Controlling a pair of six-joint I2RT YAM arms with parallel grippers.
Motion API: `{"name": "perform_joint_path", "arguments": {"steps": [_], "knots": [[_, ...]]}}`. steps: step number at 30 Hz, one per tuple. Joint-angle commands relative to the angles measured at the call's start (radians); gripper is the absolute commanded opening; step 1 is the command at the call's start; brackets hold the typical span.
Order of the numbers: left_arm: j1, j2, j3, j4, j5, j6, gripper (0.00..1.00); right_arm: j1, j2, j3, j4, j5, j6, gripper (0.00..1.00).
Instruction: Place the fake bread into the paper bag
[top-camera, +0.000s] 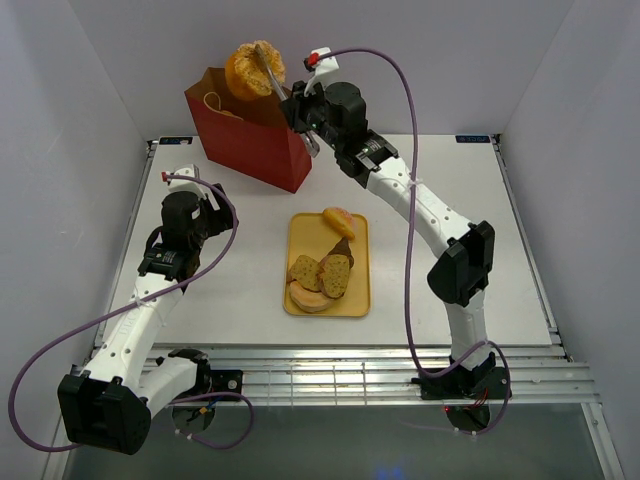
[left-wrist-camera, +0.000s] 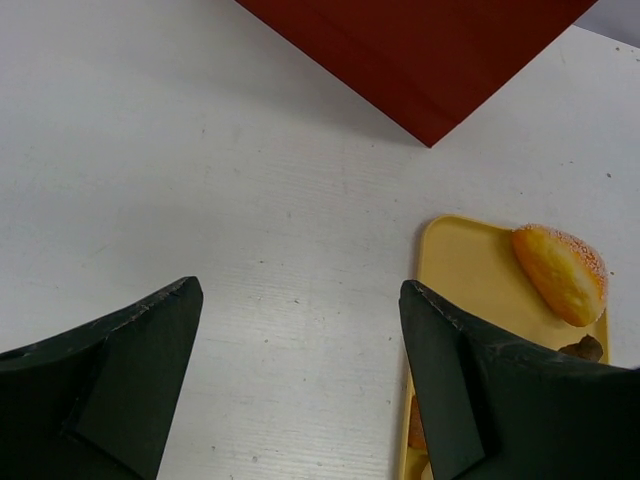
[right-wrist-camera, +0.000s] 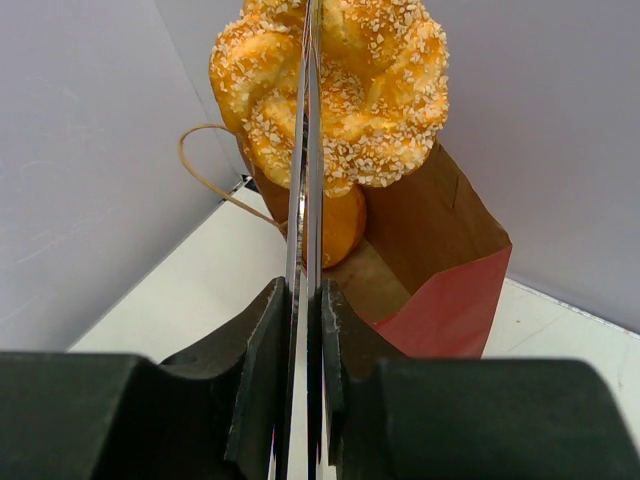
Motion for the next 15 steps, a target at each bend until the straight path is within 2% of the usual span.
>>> {"name": "perform_joint_path", "arguments": {"steps": [1, 15], "knots": [[-0.005, -0.015, 0.008, 0.017, 0.025, -0.008, 0.90, -0.021, 0.001, 0.025, 0.148, -0.010, 0.023, 0.08], [-0.005, -0.017, 0.006, 0.020, 0.036, -0.011, 0.90, -0.067, 0.063, -0.003, 0.162, -0.077, 0.104, 0.08]]}}
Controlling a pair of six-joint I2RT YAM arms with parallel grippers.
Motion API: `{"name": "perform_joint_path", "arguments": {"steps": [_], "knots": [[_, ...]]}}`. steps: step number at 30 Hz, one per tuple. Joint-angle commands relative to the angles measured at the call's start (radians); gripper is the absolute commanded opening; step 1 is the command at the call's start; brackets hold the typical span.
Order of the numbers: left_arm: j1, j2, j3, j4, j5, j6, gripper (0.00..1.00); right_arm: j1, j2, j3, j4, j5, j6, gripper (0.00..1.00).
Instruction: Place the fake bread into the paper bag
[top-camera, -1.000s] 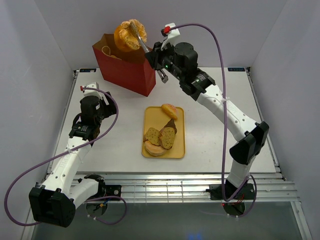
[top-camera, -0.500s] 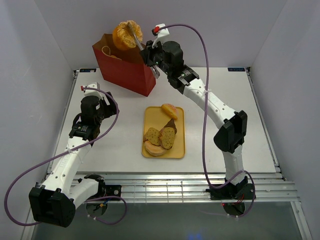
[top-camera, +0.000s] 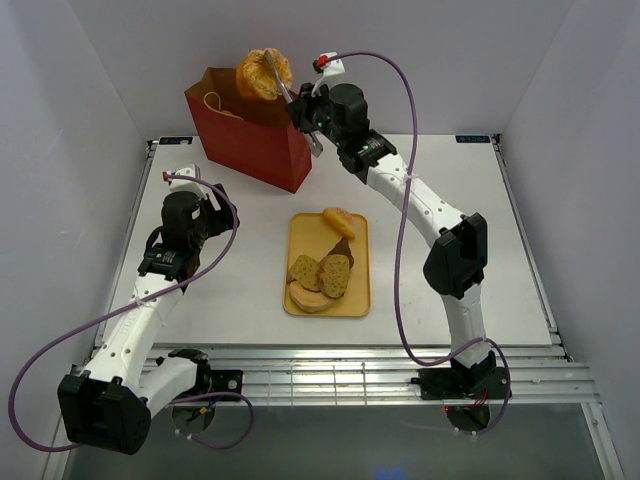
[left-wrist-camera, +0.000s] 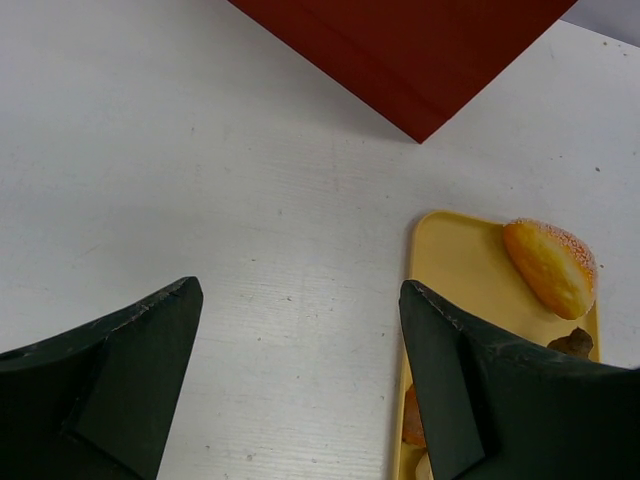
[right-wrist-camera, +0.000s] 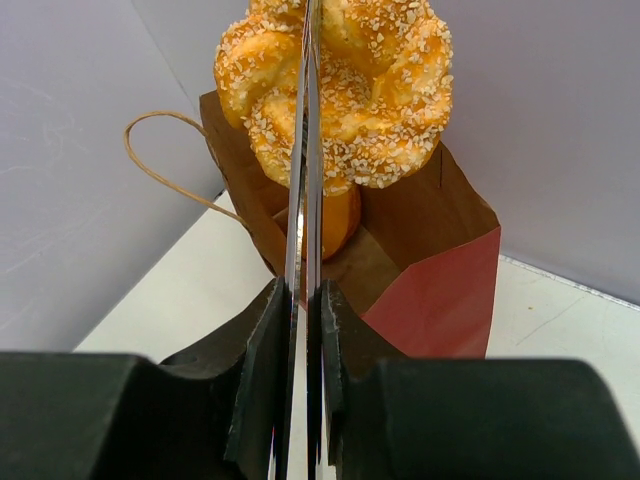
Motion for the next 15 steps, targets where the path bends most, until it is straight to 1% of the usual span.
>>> {"name": "perform_joint_path", "arguments": {"steps": [1, 6, 8, 9, 11, 12, 13, 15], "knots": [[-0.004, -0.016, 0.006, 0.020, 0.013, -0.007, 0.90, -0.007, -0.007, 0.006, 0.110, -0.032, 0.027, 0.08], [-0.003, -0.015, 0.006, 0.021, 0.013, -0.007, 0.90, -0.007, -0.004, -0.009, 0.101, -0.044, 0.042, 0.08], [-0.003, -0.013, 0.006, 0.020, 0.013, -0.007, 0.90, -0.007, -0.008, -0.022, 0.101, -0.078, 0.053, 0.10], [-0.003, -0.012, 0.008, 0.020, 0.013, -0.007, 0.90, -0.007, -0.007, -0.031, 0.101, -0.081, 0.057, 0.19], [-0.004, -0.010, 0.006, 0.021, 0.016, -0.007, 0.90, -0.009, -0.008, -0.034, 0.098, -0.092, 0.057, 0.27], [-0.003, -0.009, 0.006, 0.021, 0.016, -0.007, 0.90, -0.007, -0.011, -0.034, 0.095, -0.095, 0.059, 0.34], [-0.004, -0.009, 0.006, 0.021, 0.016, -0.007, 0.90, -0.007, -0.013, -0.034, 0.094, -0.095, 0.059, 0.37], [-0.004, -0.007, 0.006, 0.021, 0.015, -0.007, 0.90, -0.009, -0.019, -0.034, 0.094, -0.097, 0.058, 0.37]]}}
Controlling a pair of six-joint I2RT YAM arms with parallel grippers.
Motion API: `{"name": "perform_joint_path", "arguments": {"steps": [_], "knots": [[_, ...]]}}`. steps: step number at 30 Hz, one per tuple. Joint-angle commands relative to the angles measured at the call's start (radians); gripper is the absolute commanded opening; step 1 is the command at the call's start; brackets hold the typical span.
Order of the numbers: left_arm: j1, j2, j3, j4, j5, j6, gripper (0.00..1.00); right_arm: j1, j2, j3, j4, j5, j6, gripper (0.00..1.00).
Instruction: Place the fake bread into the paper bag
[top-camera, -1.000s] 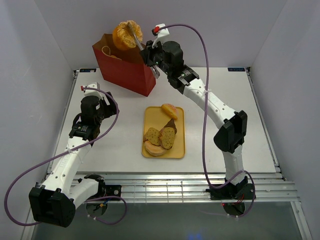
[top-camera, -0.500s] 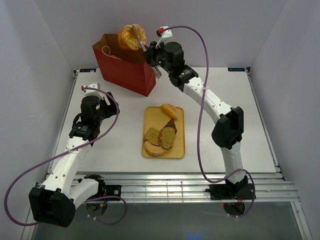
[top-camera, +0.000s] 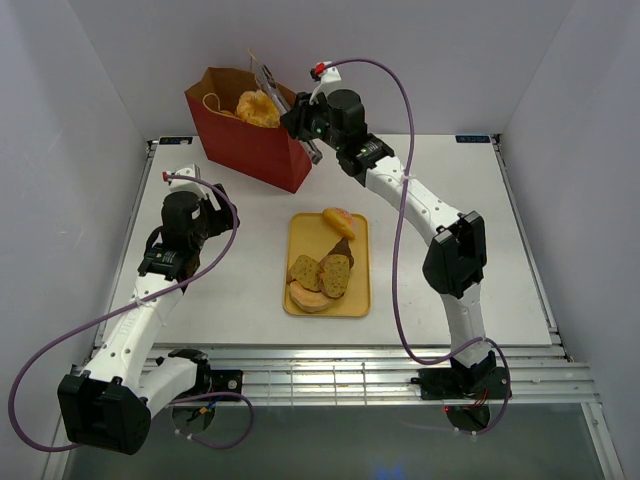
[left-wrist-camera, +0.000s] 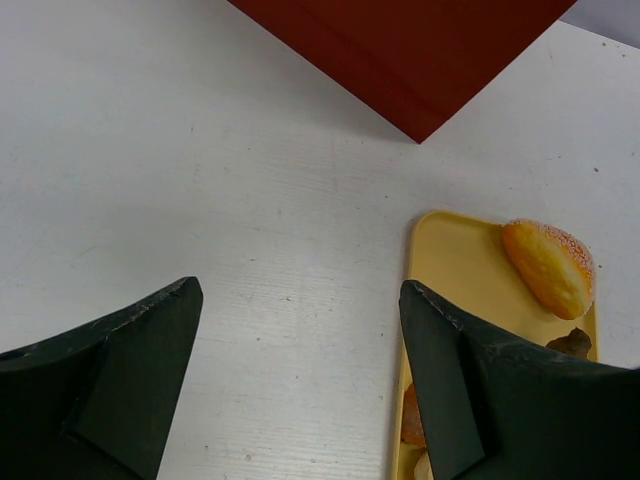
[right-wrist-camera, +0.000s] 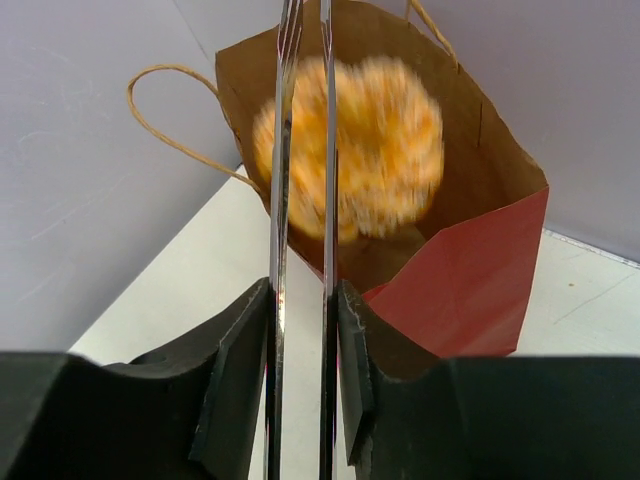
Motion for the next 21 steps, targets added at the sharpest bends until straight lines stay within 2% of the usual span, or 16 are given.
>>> {"name": "perform_joint_path", "arguments": {"steps": [1, 13, 21], "knots": [[-0.003, -0.009, 0.006, 0.019, 0.012, -0.004, 0.90, -0.002, -0.030, 0.011, 0.089, -0.021, 0.008, 0.37], [-0.004, 0.001, 0.006, 0.019, 0.006, -0.002, 0.90, -0.001, -0.097, -0.020, 0.056, -0.018, -0.020, 0.38], [-0.004, 0.008, 0.006, 0.016, -0.009, 0.002, 0.90, -0.001, -0.211, -0.078, 0.016, -0.030, -0.044, 0.39]]}}
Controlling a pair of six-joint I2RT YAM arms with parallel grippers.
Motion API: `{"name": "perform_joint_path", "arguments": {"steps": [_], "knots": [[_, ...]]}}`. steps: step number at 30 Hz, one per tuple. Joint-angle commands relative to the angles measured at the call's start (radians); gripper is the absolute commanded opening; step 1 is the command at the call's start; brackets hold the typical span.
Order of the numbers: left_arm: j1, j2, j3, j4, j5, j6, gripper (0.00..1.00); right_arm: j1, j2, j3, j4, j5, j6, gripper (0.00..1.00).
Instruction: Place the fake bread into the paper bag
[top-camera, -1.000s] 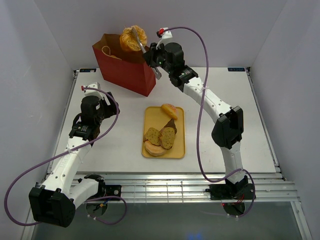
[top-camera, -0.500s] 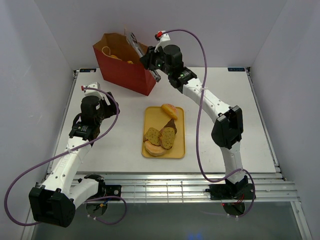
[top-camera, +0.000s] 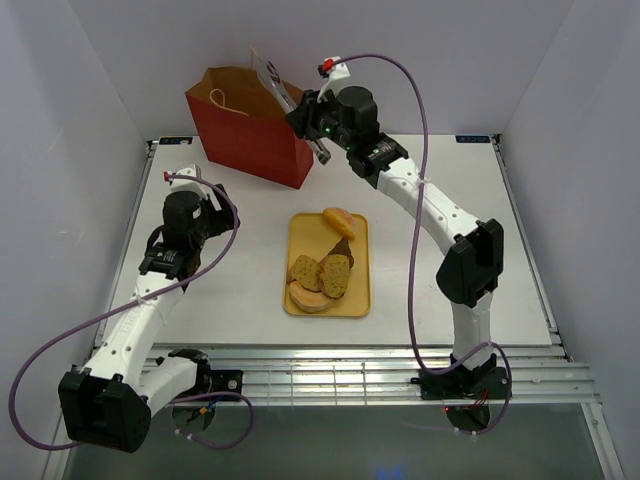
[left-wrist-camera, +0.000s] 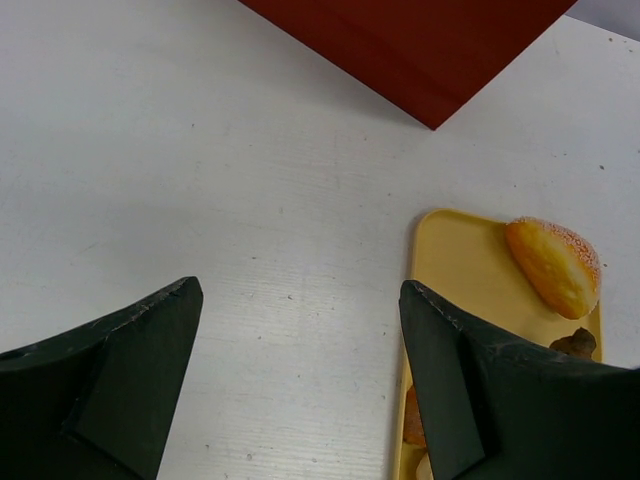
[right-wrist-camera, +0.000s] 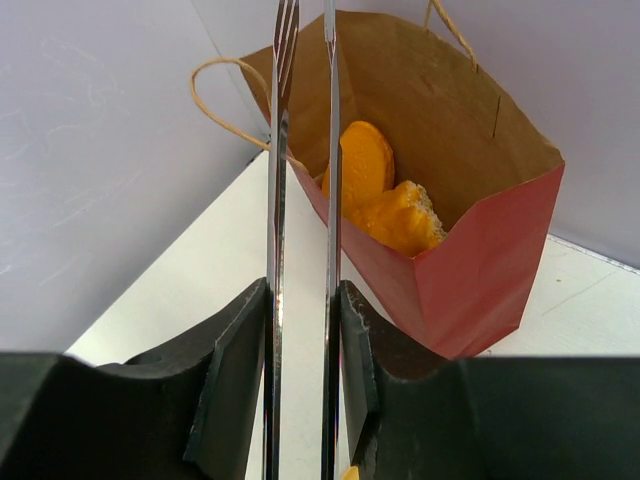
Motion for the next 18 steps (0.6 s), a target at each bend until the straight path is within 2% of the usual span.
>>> {"name": "perform_joint_path", "arguments": {"steps": [1, 7, 18], "knots": [[-0.004, 0.004, 0.008, 0.018, -0.010, 0.002, 0.90, -0.001, -0.130, -0.036, 0.039, -0.021, -0.026, 0.39], [-0.003, 0.011, 0.008, 0.010, -0.037, 0.008, 0.90, -0.001, -0.287, -0.182, 0.022, -0.038, -0.046, 0.40], [-0.003, 0.009, 0.012, 0.009, -0.037, 0.013, 0.90, -0.001, -0.670, -0.686, 0.021, -0.025, -0.046, 0.43]]}}
